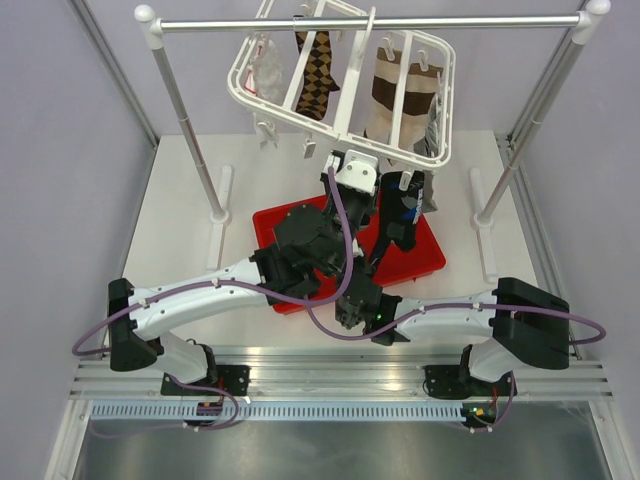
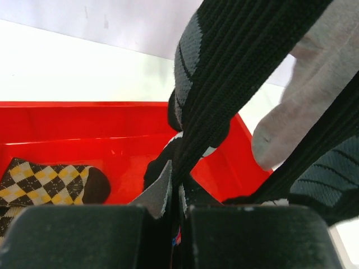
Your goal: Remove the socks clipped to the hanger
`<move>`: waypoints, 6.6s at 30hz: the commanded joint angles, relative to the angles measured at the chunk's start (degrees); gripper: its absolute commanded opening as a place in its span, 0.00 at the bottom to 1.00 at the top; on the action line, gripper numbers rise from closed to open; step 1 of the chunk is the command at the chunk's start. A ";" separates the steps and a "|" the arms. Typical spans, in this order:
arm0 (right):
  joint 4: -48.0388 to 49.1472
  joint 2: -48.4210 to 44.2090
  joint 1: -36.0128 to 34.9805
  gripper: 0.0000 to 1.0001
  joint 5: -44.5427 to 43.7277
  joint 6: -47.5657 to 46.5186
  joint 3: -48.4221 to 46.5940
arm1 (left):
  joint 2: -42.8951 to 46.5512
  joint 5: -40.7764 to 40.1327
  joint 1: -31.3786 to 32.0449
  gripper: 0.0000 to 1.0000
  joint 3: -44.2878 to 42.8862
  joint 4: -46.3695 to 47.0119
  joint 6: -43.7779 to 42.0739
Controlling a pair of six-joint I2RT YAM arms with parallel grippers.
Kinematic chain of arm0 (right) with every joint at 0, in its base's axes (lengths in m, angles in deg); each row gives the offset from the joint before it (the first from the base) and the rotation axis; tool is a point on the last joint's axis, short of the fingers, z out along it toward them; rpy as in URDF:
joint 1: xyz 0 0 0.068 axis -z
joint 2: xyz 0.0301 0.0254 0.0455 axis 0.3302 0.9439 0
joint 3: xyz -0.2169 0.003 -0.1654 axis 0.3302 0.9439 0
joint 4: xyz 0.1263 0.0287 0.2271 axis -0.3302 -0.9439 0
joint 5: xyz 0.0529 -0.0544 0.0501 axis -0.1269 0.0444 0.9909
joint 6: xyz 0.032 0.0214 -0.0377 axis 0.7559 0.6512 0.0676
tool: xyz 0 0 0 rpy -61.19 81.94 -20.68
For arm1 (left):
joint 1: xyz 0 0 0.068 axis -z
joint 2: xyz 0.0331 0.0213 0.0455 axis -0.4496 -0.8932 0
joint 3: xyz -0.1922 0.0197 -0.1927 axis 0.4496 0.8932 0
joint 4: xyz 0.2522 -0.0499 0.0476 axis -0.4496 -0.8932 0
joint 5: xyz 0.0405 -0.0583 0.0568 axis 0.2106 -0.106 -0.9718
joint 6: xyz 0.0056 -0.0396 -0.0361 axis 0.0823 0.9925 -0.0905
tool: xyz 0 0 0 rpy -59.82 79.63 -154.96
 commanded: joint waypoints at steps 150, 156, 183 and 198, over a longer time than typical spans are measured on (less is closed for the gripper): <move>-18.82 -26.65 5.28 0.01 23.08 19.95 5.57 | 17.91 7.71 -3.63 0.64 1.04 -28.81 22.69; -13.91 -23.93 2.55 0.01 16.04 16.25 4.86 | 16.95 13.60 -3.63 0.72 -1.33 -35.59 27.87; 31.87 -6.61 -5.97 0.01 -2.68 -20.28 4.07 | 7.37 9.12 -2.31 0.66 -7.57 -30.40 26.30; 46.05 2.00 -8.43 0.01 -3.12 -38.15 -0.94 | 5.79 7.72 -0.82 0.64 -10.38 -32.59 21.82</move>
